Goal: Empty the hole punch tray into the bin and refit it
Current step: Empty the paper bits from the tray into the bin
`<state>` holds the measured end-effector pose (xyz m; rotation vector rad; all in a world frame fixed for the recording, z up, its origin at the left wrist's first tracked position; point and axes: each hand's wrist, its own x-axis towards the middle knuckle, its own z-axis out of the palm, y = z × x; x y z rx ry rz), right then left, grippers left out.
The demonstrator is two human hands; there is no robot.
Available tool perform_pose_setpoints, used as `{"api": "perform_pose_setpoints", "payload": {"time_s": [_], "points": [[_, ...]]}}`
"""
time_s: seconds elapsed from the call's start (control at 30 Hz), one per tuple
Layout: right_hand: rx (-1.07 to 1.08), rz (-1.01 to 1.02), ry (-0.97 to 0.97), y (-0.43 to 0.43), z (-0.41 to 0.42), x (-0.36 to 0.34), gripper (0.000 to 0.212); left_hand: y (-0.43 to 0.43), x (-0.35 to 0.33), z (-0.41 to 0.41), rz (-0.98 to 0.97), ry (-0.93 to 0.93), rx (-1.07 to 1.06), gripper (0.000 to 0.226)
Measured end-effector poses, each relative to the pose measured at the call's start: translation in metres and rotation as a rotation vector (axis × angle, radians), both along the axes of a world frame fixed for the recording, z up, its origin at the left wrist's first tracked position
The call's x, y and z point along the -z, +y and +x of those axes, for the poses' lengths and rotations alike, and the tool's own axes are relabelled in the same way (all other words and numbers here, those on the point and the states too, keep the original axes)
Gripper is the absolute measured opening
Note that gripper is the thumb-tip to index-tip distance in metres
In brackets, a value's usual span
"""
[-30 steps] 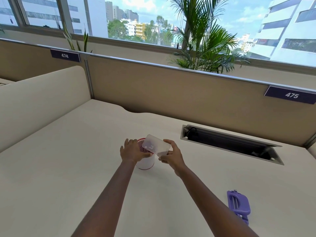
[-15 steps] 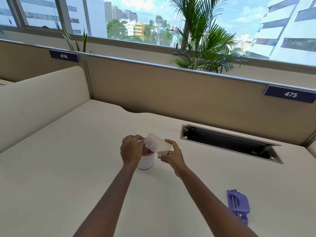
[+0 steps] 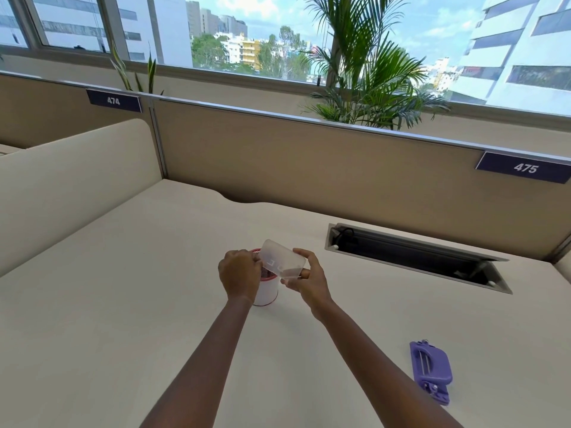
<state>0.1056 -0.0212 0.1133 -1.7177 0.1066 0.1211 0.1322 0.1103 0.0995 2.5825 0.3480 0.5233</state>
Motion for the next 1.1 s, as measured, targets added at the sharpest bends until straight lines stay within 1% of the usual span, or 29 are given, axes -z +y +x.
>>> {"api": "perform_pose_setpoints", "payload": {"time_s": [0.4, 0.53, 0.6, 0.7, 0.77, 0.9, 1.0, 1.07, 1.1], "points": [[-0.009, -0.052, -0.090, 0.001, -0.001, 0.006, 0.066, -0.005, 0.002, 0.002, -0.030, 0.056, -0.003, 0.029], [0.005, -0.082, -0.114, 0.002, 0.001, 0.007, 0.064, -0.007, 0.003, 0.003, -0.017, 0.028, -0.004, 0.029], [0.050, -0.085, -0.114, 0.001, 0.002, 0.007, 0.063, -0.007, 0.004, 0.003, -0.016, -0.005, -0.013, 0.031], [0.157, -0.051, -0.082, -0.002, 0.004, 0.008, 0.064, -0.006, 0.004, 0.003, -0.042, -0.065, -0.030, 0.029], [0.194, -0.036, -0.069, -0.005, 0.004, 0.009, 0.065, -0.003, 0.005, 0.004, -0.019, -0.072, -0.040, 0.026], [0.217, -0.018, -0.059, -0.010, 0.001, 0.010, 0.065, 0.001, 0.009, 0.007, 0.088, 0.026, -0.045, 0.028], [0.222, 0.018, -0.056, -0.014, -0.002, 0.011, 0.065, 0.001, 0.012, 0.009, 0.132, 0.091, -0.038, 0.028], [0.217, 0.052, -0.053, -0.016, -0.005, 0.011, 0.065, -0.003, 0.012, 0.008, 0.090, 0.062, -0.020, 0.030], [0.215, 0.080, -0.049, -0.017, -0.008, 0.011, 0.066, -0.006, 0.011, 0.006, 0.028, 0.014, -0.003, 0.031]]}}
